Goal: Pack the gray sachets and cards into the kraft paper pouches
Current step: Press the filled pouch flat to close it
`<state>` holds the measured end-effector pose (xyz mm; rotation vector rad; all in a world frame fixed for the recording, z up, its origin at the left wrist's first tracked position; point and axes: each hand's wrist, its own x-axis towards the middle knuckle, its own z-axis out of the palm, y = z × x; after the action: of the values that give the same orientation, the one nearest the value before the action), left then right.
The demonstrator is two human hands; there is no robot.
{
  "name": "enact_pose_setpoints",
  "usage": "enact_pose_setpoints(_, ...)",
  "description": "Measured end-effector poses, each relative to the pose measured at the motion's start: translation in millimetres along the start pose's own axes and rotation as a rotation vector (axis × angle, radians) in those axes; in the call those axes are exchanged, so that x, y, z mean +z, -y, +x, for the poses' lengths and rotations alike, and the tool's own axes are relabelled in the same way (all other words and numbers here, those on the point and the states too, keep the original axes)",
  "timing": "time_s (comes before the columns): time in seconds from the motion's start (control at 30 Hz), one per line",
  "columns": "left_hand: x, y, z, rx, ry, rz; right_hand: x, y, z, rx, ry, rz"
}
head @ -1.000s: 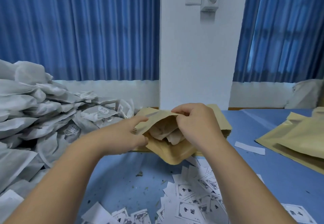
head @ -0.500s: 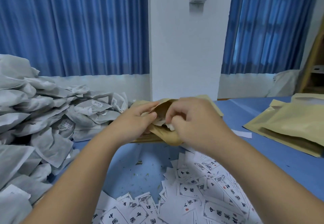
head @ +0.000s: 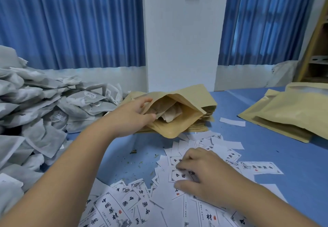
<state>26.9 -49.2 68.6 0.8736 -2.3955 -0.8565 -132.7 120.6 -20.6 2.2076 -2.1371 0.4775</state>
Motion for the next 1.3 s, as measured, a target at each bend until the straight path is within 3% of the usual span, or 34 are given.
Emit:
enact_pose_setpoints(0.27, 2.3, -1.4, 2.9, -0.038, -0.048, 0.040, -7.4, 8.2, 0.2, -0.098, -0.093, -0.133)
enact_pose_setpoints(0.5, 10.1, 1.5, 8.6, -0.065, -0.133, 0.043, -11.0, 16.5, -0.7, -0.100, -0.410, -0.082)
enact_pose_setpoints(0.77, 13.5, 4.5, 13.4, -0.117, -0.205, -0.131, -18.5, 22.2, -0.6, -0.035, -0.691, 0.145)
enact_pose_setpoints(0.9, 19.7, 4.0, 14.2, -0.110, -0.227, -0.181, -32.6, 24.2, 4.8, 0.081, -0.794, 0.329)
enact_pose_setpoints(1.07, 24.8, 3.8, 16.4, -0.067, -0.213, -0.277, -44.2, 29.9, 31.6, 0.137, -0.732, 0.272)
enact_pose_setpoints(1.3, 26.6, 6.8, 18.8, -0.034, -0.199, -0.252, -40.9, 33.0, 77.0, 0.211, -0.370, -0.082)
